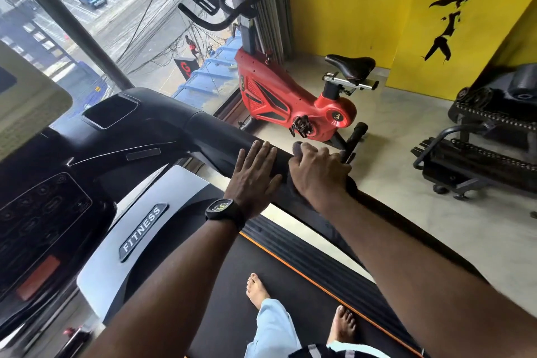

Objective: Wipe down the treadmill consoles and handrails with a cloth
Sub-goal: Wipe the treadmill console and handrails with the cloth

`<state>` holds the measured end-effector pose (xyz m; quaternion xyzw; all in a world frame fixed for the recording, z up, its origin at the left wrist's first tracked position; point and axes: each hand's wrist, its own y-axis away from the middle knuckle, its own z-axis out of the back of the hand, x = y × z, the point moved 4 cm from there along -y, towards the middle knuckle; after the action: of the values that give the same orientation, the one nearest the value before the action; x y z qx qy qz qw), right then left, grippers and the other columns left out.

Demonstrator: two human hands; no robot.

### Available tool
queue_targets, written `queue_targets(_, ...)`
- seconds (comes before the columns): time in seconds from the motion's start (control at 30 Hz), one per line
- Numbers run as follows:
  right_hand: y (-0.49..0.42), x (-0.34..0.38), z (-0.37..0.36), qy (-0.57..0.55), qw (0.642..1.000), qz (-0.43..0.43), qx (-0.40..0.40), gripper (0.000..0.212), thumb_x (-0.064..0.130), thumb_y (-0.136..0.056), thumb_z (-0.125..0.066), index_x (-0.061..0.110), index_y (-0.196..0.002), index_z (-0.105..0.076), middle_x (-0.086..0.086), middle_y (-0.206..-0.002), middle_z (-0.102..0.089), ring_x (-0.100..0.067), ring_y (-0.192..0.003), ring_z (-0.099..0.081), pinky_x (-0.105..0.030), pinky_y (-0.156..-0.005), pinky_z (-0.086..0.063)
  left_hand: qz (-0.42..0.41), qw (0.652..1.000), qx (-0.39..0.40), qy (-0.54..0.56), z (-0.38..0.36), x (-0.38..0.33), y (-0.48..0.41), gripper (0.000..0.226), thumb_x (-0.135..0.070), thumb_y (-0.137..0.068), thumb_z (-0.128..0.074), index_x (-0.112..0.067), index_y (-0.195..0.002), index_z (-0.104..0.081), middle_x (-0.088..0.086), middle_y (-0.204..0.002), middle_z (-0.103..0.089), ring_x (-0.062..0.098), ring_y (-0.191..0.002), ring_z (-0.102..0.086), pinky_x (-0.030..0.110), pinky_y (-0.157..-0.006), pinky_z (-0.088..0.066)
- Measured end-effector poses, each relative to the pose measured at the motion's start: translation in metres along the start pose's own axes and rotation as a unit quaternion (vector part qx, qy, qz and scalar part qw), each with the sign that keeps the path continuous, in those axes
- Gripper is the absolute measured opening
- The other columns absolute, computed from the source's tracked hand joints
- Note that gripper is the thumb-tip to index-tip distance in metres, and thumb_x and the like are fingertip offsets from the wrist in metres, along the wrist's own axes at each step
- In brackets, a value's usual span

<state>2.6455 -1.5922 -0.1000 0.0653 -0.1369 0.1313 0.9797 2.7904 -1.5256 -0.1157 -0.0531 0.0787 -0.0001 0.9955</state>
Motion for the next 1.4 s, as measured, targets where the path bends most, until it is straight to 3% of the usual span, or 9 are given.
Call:
queue_targets(0.17, 0.029, 0.003, -0.006, 0.061, 0.993, 0.096, -0.033, 0.054, 0.050, -0.093, -0.047, 0.027, -0.141, -0.051, -0.017, -0.122, -0.062, -0.039, -0.110, -0.057, -0.048, -0.085, -0.045, -0.002, 1.000, 0.003, -0.004, -0.002, -0.002, 0.001, 0.076, -0.057, -0.096, -0.020, -0.012, -0.158, -0.027, 0.007, -0.166, -0.020, 0.022, -0.155, -0.002, 0.036, -0.122, 0.012)
queue_targets(0.3, -0.016, -0.011, 0.002, -0.062, 0.996, 0.003, 0.060, 0.055, 0.055, -0.098, -0.032, 0.026, -0.139, -0.053, -0.017, -0.130, -0.063, -0.039, -0.119, -0.057, -0.047, -0.092, -0.045, 0.002, 1.000, 0.008, -0.005, 0.000, -0.004, 0.000, 0.073, -0.054, -0.097, -0.025, -0.013, -0.158, -0.025, 0.008, -0.166, -0.018, 0.022, -0.155, -0.001, 0.034, -0.121, 0.015)
queue_targets(0.47, 0.036, 0.006, -0.005, 0.074, 0.995, 0.055, -0.026, 0.050, 0.046, -0.095, -0.045, 0.022, -0.138, -0.052, -0.020, -0.120, -0.064, -0.040, -0.109, -0.060, -0.049, -0.085, -0.046, -0.001, 1.000, 0.009, 0.003, -0.001, -0.008, 0.003, 0.078, -0.058, -0.095, -0.018, -0.012, -0.157, -0.029, 0.008, -0.165, -0.022, 0.024, -0.155, -0.005, 0.037, -0.121, 0.011)
queue_targets(0.67, -0.016, -0.025, 0.006, -0.105, 0.988, -0.020, 0.108, 0.056, 0.053, -0.100, -0.030, 0.022, -0.141, -0.053, -0.020, -0.135, -0.060, -0.039, -0.124, -0.055, -0.046, -0.097, -0.044, 0.003, 1.000, 0.011, 0.007, -0.002, -0.013, 0.003, 0.079, -0.058, -0.092, -0.020, -0.013, -0.157, -0.028, 0.008, -0.165, -0.021, 0.023, -0.155, -0.004, 0.040, -0.123, 0.007)
queue_targets(0.8, 0.032, -0.011, -0.004, 0.045, 0.998, 0.038, -0.035, 0.053, 0.048, -0.094, -0.038, 0.023, -0.139, -0.053, -0.018, -0.123, -0.063, -0.039, -0.113, -0.057, -0.048, -0.087, -0.046, 0.008, 1.000, 0.013, 0.001, -0.004, -0.018, 0.004, 0.079, -0.058, -0.093, -0.018, -0.014, -0.158, -0.026, 0.007, -0.166, -0.019, 0.023, -0.155, -0.002, 0.039, -0.123, 0.009)
queue_targets(0.9, 0.036, -0.011, -0.004, 0.046, 0.994, 0.099, -0.029, 0.053, 0.049, -0.092, -0.046, 0.027, -0.140, -0.052, -0.017, -0.121, -0.063, -0.038, -0.110, -0.058, -0.047, -0.085, -0.046, 0.012, 1.000, 0.019, -0.001, -0.005, -0.019, 0.004, 0.080, -0.059, -0.093, -0.018, -0.013, -0.158, -0.025, 0.007, -0.166, -0.019, 0.023, -0.155, -0.003, 0.041, -0.123, 0.007)
queue_targets(1.07, -0.008, -0.030, 0.007, -0.075, 0.994, 0.001, 0.078, 0.056, 0.055, -0.101, -0.029, 0.024, -0.143, -0.051, -0.019, -0.131, -0.062, -0.039, -0.122, -0.054, -0.049, -0.096, -0.044, 0.015, 1.000, 0.016, -0.002, -0.005, -0.022, 0.003, 0.081, -0.059, -0.091, -0.019, -0.014, -0.158, -0.026, 0.008, -0.166, -0.019, 0.023, -0.155, -0.002, 0.040, -0.123, 0.007)
queue_targets(1.23, 0.048, -0.019, -0.001, 0.049, 0.996, 0.064, -0.025, 0.054, 0.049, -0.093, -0.047, 0.026, -0.141, -0.051, -0.017, -0.122, -0.064, -0.038, -0.112, -0.059, -0.049, -0.087, -0.046, 0.016, 1.000, 0.018, 0.000, -0.007, -0.028, 0.005, 0.079, -0.059, -0.093, -0.019, -0.014, -0.158, -0.024, 0.007, -0.166, -0.018, 0.023, -0.155, -0.001, 0.040, -0.123, 0.008)
queue_targets(1.4, 0.000, -0.039, 0.010, -0.053, 0.994, -0.013, 0.096, 0.058, 0.055, -0.101, -0.028, 0.023, -0.144, -0.050, -0.020, -0.133, -0.060, -0.039, -0.124, -0.054, -0.047, -0.096, -0.044, 0.021, 1.000, 0.022, 0.001, -0.005, -0.031, 0.004, 0.067, -0.045, -0.103, -0.041, -0.014, -0.159, -0.020, 0.007, -0.167, -0.012, 0.023, -0.155, 0.003, 0.041, -0.123, 0.010)
